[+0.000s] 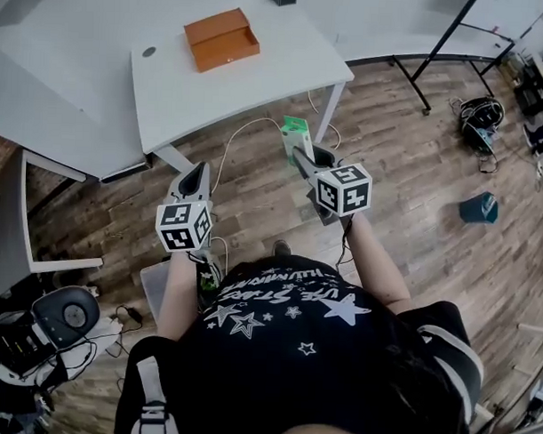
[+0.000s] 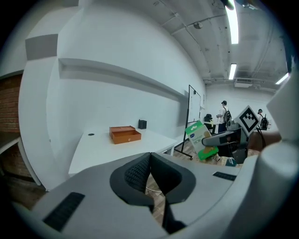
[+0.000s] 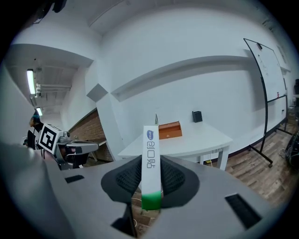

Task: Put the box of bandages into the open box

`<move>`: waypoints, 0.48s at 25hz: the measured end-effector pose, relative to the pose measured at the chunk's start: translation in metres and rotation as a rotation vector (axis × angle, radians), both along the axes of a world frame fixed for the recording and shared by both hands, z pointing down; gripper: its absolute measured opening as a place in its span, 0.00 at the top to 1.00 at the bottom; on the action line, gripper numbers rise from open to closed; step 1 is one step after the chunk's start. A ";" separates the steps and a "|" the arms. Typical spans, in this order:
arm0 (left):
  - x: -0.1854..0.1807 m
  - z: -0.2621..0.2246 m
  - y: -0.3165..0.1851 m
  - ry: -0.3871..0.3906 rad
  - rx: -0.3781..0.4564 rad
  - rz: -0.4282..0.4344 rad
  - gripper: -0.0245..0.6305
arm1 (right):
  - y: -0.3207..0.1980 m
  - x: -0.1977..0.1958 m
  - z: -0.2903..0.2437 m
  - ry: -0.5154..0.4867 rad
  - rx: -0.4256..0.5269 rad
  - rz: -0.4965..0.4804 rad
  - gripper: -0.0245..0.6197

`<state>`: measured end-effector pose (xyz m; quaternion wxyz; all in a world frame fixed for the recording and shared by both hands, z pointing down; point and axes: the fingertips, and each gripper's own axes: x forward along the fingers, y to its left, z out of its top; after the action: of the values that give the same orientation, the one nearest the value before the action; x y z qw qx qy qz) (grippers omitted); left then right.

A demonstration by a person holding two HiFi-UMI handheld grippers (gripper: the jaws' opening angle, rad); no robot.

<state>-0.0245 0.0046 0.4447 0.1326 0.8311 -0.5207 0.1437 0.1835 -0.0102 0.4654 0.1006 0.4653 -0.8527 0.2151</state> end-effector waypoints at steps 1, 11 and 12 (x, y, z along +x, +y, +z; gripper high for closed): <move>0.002 0.001 -0.006 0.005 0.002 -0.005 0.93 | -0.006 0.003 0.001 0.001 0.001 -0.002 0.79; -0.013 0.011 -0.037 0.012 0.011 -0.064 0.93 | -0.035 -0.002 0.020 0.012 -0.010 -0.035 0.79; -0.015 0.013 -0.041 0.013 0.009 -0.066 0.93 | -0.039 -0.004 0.022 0.015 -0.012 -0.034 0.79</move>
<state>-0.0391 -0.0366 0.4577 0.1368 0.8151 -0.5474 0.1313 0.1796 -0.0494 0.4872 0.1136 0.4517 -0.8584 0.2149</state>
